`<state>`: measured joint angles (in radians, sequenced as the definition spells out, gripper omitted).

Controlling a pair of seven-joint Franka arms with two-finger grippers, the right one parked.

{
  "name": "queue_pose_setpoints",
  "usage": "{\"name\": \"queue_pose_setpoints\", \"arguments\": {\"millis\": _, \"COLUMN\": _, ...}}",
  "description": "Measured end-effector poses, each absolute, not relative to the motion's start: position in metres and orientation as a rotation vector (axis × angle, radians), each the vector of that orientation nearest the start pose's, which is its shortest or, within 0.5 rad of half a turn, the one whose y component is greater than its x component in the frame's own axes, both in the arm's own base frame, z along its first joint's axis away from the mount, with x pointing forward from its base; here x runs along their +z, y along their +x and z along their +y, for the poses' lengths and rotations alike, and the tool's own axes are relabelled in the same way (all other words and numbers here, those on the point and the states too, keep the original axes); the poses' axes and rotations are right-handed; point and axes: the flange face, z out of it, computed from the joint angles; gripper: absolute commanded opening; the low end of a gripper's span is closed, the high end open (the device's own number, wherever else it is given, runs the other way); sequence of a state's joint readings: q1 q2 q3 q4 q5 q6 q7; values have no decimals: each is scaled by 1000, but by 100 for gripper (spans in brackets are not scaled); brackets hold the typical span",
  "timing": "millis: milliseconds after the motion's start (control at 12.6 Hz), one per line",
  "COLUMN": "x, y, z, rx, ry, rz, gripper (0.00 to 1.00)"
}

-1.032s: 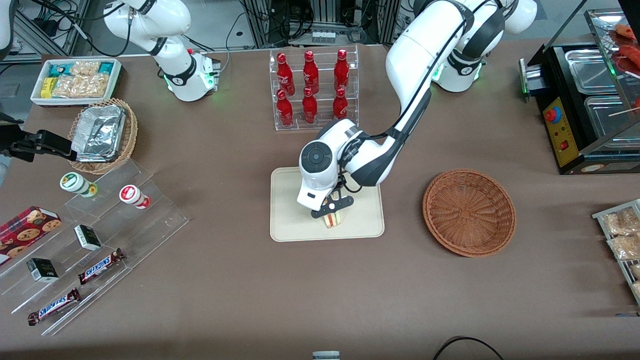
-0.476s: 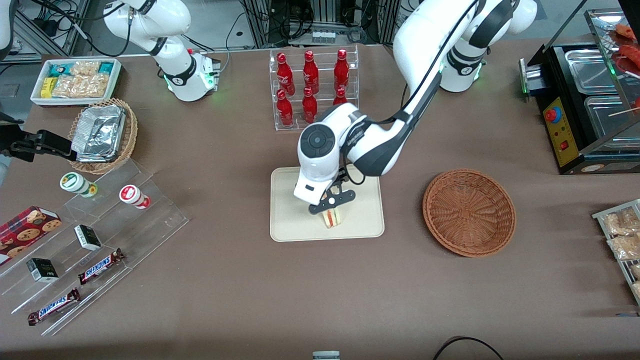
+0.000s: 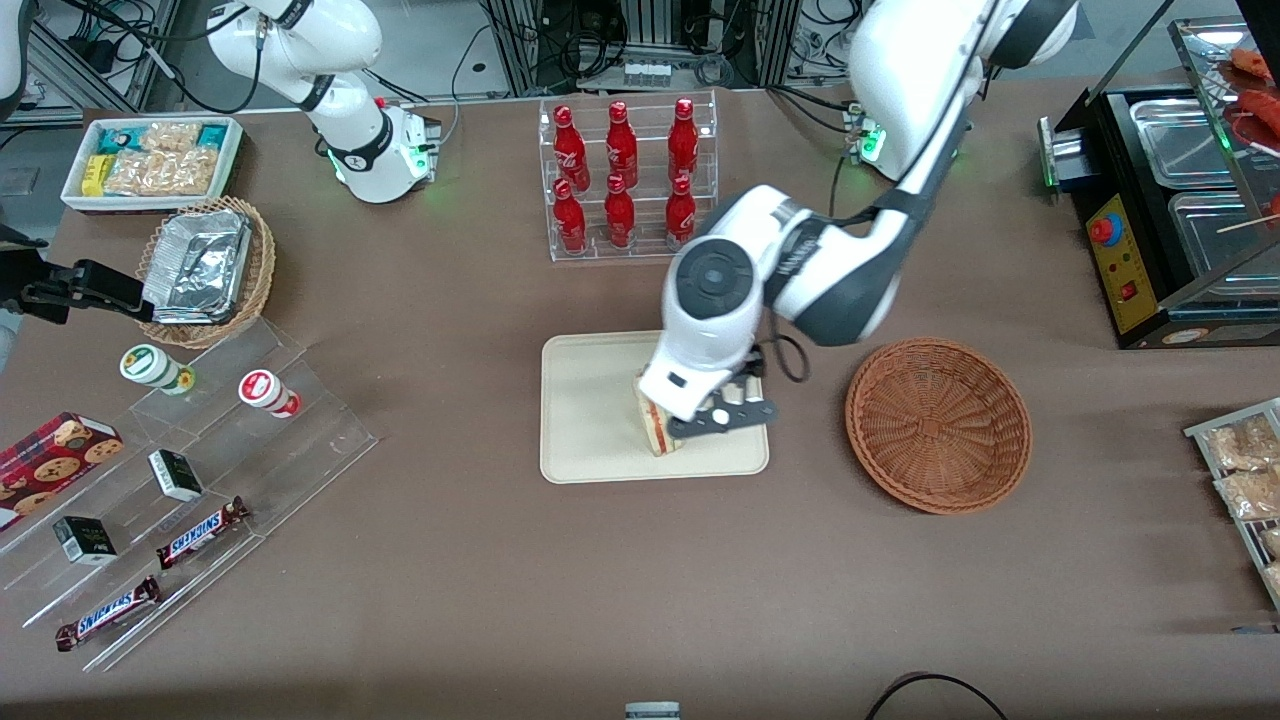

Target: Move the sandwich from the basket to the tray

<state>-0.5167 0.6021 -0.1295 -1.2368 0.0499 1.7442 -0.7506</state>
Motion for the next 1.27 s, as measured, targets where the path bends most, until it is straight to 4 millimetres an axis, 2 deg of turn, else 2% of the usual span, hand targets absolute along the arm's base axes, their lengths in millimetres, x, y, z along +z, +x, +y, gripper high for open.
{"name": "queue_pose_setpoints", "arguments": {"millis": 238, "x": 438, "y": 607, "z": -332, "rx": 205, "ry": -3065, "rz": -120, "gripper": 100}}
{"name": "queue_pose_setpoints", "arguments": {"millis": 476, "x": 458, "y": 626, "z": -250, "rx": 252, "ry": -3061, "rz": -217, "gripper": 100}}
{"name": "queue_pose_setpoints", "arguments": {"millis": 714, "x": 472, "y": 633, "z": -180, "rx": 264, "ry": -3088, "rz": -131, "gripper": 100}}
{"name": "queue_pose_setpoints", "arguments": {"millis": 873, "x": 485, "y": 625, "z": -150, "rx": 262, "ry": -3099, "rz": -27, "gripper": 100}}
{"name": "queue_pose_setpoints", "arguments": {"millis": 1270, "x": 530, "y": 590, "z": -97, "rx": 219, "ry": -3109, "rz": 163, "gripper": 100}}
